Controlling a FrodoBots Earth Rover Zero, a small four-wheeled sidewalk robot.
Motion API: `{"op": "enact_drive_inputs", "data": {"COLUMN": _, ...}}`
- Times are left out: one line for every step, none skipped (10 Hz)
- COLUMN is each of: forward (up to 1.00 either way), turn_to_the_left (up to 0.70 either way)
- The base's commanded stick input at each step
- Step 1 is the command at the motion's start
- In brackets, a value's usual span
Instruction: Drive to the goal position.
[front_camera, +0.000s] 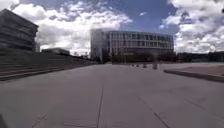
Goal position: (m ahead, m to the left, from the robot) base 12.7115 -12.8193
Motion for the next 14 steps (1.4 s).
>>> {"op": "enact_drive_inputs", "data": {"forward": 0.70, "turn_to_the_left": 0.00}}
{"op": "enact_drive_inputs", "data": {"forward": 0.70, "turn_to_the_left": 0.00}}
{"op": "enact_drive_inputs", "data": {"forward": 0.70, "turn_to_the_left": 0.00}}
{"op": "enact_drive_inputs", "data": {"forward": 0.70, "turn_to_the_left": 0.00}}
{"op": "enact_drive_inputs", "data": {"forward": 0.70, "turn_to_the_left": 0.00}}
{"op": "enact_drive_inputs", "data": {"forward": 0.70, "turn_to_the_left": 0.00}}
{"op": "enact_drive_inputs", "data": {"forward": 0.70, "turn_to_the_left": 0.00}}
{"op": "enact_drive_inputs", "data": {"forward": 0.70, "turn_to_the_left": 0.00}}
{"op": "enact_drive_inputs", "data": {"forward": 0.70, "turn_to_the_left": 0.00}}
{"op": "enact_drive_inputs", "data": {"forward": 0.70, "turn_to_the_left": 0.00}}
{"op": "enact_drive_inputs", "data": {"forward": 0.70, "turn_to_the_left": 0.00}}
{"op": "enact_drive_inputs", "data": {"forward": 0.70, "turn_to_the_left": 0.00}}
{"op": "enact_drive_inputs", "data": {"forward": 0.70, "turn_to_the_left": 0.00}}
{"op": "enact_drive_inputs", "data": {"forward": 0.70, "turn_to_the_left": 0.00}}
